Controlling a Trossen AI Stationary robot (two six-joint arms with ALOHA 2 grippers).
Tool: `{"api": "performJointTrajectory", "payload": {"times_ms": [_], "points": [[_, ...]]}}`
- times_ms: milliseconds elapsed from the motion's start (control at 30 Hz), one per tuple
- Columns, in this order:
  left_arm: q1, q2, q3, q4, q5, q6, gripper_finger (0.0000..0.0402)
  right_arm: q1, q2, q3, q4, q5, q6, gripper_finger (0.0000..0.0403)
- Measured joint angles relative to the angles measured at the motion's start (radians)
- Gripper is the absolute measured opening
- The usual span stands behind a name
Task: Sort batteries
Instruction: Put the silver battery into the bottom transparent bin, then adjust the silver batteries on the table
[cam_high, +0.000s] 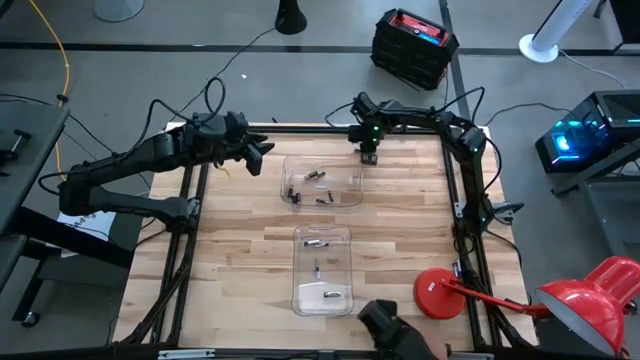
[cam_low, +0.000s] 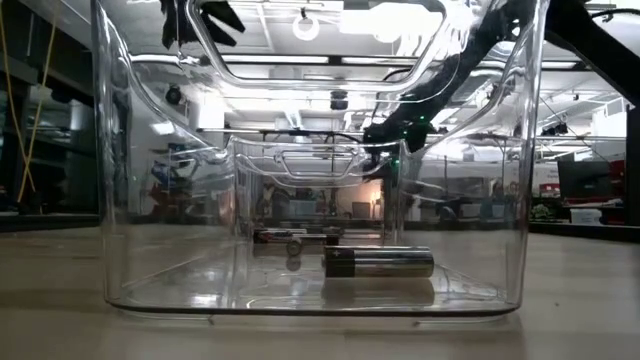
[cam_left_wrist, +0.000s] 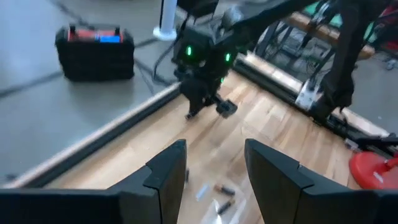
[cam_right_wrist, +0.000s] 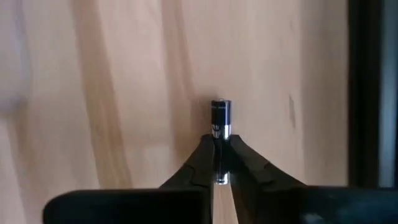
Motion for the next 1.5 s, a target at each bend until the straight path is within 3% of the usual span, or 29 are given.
{"api": "performJointTrajectory", "payload": {"times_ms": [167, 300, 400, 533, 700, 900, 1033, 1200, 1367, 1500], "points": [[0.014, -0.007, 0.000, 0.094, -0.001, 0.092, 0.0158, -0.036, -0.172, -0.001, -0.051, 0.045, 0.084, 0.0007], [0.032, -0.009, 0.000, 0.146, -0.001, 0.161, 0.0158, -0.016, -0.319, -0.003, -0.093, -0.045, 0.219, 0.0005], [0.041, -0.009, 0.000, 0.156, 0.002, 0.201, 0.0159, 0.054, -0.432, 0.000, -0.090, -0.114, 0.333, 0.0005], [0.052, -0.008, 0.000, 0.157, 0.015, 0.248, 0.0159, 0.232, -0.511, 0.001, -0.109, -0.179, 0.458, 0.0005], [0.054, -0.008, 0.000, 0.158, 0.015, 0.301, 0.0158, 0.528, -0.533, 0.000, -0.104, -0.263, 0.654, 0.0004], [0.054, -0.008, 0.000, 0.161, 0.020, 0.317, 0.0159, 0.819, -0.481, -0.002, -0.102, -0.294, 0.728, 0.0004], [0.051, -0.009, 0.000, 0.164, 0.064, 0.245, 0.0159, 0.912, -0.414, -0.002, -0.057, -0.281, 0.749, 0.0015], [0.011, -0.009, 0.000, 0.164, 0.143, 0.111, 0.0159, 0.970, -0.330, -0.002, 0.043, -0.160, 0.782, 0.0045], [-0.077, -0.009, 0.000, 0.164, 0.148, -0.012, 0.0159, 1.010, -0.307, -0.002, 0.075, -0.116, 0.726, 0.0096], [-0.175, -0.009, 0.000, 0.163, 0.122, -0.102, 0.0159, 1.052, -0.308, -0.002, 0.063, 0.012, 0.701, 0.0143]]}}
